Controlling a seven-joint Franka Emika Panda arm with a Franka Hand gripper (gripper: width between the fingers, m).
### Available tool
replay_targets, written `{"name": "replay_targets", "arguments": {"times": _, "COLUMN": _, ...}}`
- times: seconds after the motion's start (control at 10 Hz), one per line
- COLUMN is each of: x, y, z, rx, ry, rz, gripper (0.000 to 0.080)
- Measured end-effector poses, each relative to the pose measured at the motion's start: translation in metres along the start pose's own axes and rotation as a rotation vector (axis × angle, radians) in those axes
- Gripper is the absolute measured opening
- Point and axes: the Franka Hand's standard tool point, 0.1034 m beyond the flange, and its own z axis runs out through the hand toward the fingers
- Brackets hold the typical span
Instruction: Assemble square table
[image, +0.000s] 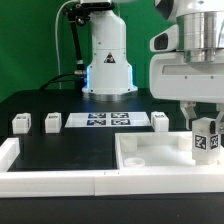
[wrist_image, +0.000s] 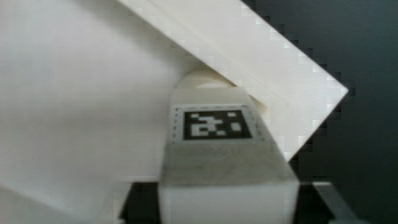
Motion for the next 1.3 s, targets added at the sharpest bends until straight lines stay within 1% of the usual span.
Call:
{"name": "replay_targets", "arguments": {"times": 0.2, "x": -0.0001, "y": 0.0005, "z": -0.0001, "rx": -0.006, "ry": -0.020, "rz": 0.126, "gripper": 0.0292}}
{"name": "replay_targets", "arguments": {"times": 0.6, "x": -0.0019, "y": 0.0001, "z": 0.0002, "rx": -0.005, "ry": -0.035, "rz": 0.339, "gripper": 0.0292}}
{"name": "replay_targets", "arguments": {"times": 0.7, "x": -0.0019, "y": 0.0002, "z": 0.0003, "rx": -0.005, "ry": -0.035, "rz": 0.304, "gripper": 0.0461}}
{"name": "replay_targets", "arguments": {"times": 0.8, "x": -0.0026, "y": 0.0002, "z": 0.0004, "rx": -0.005, "ry": -0.036, "rz": 0.271, "gripper": 0.0461}}
{"name": "replay_targets", "arguments": {"times": 0.9, "x": -0.0038, "y": 0.0000, "z": 0.0005, "rx": -0.006, "ry": -0.036, "rz": 0.241, "gripper": 0.0602}}
{"name": "replay_targets", "arguments": {"times": 1.0, "x": -0.0054, "y": 0.0004, "z": 0.0007, "rx": -0.010, "ry": -0.040, "rz": 0.180, "gripper": 0.0641}}
{"name": "replay_targets", "arguments": {"times": 1.1, "x": -0.0053, "y": 0.0004, "z": 0.0007, "rx": -0.009, "ry": -0.040, "rz": 0.084, "gripper": 0.0647}}
{"name": "replay_targets", "arguments": {"times": 1.3, "x": -0.0078, "y": -0.0009, "z": 0.0006, "rx": -0.002, "ry": -0.041, "rz": -0.230, "gripper": 0.0647}}
